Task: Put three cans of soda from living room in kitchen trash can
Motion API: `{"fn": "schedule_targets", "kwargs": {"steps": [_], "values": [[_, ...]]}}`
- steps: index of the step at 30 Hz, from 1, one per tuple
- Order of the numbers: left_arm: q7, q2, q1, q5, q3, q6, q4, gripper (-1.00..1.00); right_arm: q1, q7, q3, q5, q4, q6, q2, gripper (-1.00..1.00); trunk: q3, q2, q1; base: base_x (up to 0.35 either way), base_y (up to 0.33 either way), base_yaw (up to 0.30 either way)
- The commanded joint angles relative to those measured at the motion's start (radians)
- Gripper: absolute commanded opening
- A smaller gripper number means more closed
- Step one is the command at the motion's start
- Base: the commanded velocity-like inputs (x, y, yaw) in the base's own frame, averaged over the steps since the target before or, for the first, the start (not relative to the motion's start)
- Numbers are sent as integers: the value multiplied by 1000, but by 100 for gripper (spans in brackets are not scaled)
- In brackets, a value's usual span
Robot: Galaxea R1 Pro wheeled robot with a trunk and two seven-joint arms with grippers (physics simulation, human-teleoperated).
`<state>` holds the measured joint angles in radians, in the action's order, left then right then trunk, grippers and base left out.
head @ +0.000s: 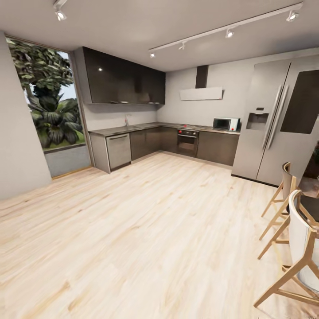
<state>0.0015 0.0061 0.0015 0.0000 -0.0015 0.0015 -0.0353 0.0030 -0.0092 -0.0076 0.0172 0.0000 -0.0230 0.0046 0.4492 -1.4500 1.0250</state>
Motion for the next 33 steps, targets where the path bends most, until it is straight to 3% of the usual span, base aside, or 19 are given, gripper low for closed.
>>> {"fn": "schedule_targets", "kwargs": {"steps": [1,33], "values": [[0,0,0,0,0,0,0,100,0,0,0,0,0,0,0,100,-1,0,0,0,0,-252],[0,0,0,0,0,0,0,100,0,0,-11,1,0,0,0,100,-25,0,0,0,0,-253]]}}
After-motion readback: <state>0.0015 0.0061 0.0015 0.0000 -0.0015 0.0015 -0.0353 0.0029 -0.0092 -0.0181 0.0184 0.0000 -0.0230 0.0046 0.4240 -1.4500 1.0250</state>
